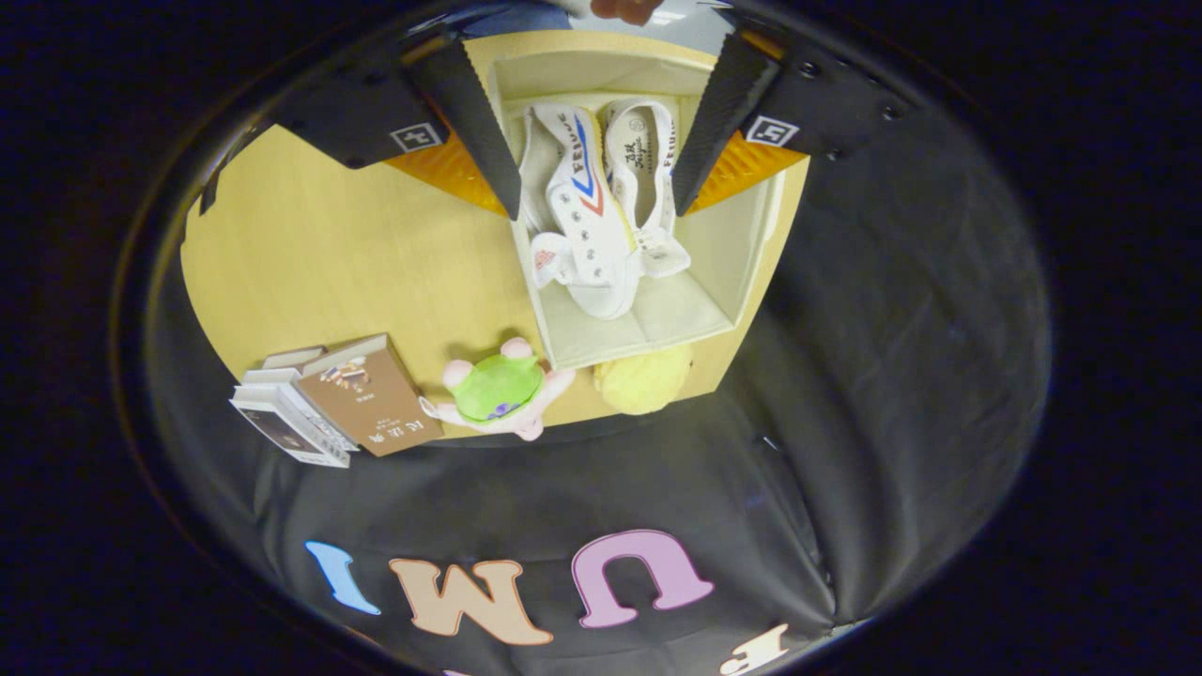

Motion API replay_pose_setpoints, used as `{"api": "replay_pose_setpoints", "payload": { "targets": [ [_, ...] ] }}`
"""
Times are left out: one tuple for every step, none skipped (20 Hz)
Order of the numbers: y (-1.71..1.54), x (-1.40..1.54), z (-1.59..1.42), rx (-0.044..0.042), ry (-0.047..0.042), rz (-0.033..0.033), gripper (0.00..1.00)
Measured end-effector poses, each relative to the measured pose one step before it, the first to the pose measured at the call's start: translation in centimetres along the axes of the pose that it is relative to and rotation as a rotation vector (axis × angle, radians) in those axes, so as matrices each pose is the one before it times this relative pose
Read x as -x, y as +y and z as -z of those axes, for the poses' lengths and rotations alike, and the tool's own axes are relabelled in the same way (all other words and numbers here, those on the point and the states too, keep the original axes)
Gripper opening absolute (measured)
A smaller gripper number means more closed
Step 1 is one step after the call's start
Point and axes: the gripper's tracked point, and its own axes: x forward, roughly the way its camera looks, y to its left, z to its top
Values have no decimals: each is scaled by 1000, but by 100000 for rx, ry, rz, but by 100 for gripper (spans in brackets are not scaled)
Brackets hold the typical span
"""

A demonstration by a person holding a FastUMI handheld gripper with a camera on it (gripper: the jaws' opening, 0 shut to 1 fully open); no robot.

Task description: Open the storage box then place both shoes into the box .Put the left shoe in first, then the right shoe, with the right side of both shoes facing outward in a uniform manner.

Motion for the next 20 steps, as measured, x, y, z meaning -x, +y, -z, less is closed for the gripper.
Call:
{"api": "replay_pose_setpoints", "payload": {
  "targets": [
    [944,650,-319,684,-2318,-820,100],
    [-91,765,-253,640,-3439,-660,100],
    [-246,641,-420,1075,-3684,-159,100],
    [-875,584,-105,1532,-3303,1197,100],
    [-970,441,-101,1689,-3090,1809,100],
    [-1359,325,18,1670,-3524,2505,100],
    [-1697,172,222,1631,-2840,3665,100],
    [-2141,59,839,1600,-752,4843,100],
    [-2201,-90,1204,938,964,5236,100],
    [-2262,-288,1137,184,1190,4688,100],
    [-2082,-474,805,-306,624,4318,100],
    [-2295,-680,387,-373,-675,4391,100],
    [-1762,-600,-172,-349,-1977,3034,100],
    [-1662,-771,-498,-501,-3719,2160,100],
    [-1286,-786,-869,-931,-4708,990,100],
    [-1566,-919,-871,-1180,-4804,-164,100],
    [-320,-341,-1025,-1364,-4570,-1139,100],
    [-881,-619,-953,-1015,-4353,-742,100],
    [-842,-588,-870,-329,-4214,-374,100],
    [-731,-394,-779,96,-4642,-451,100]
  ]
}}
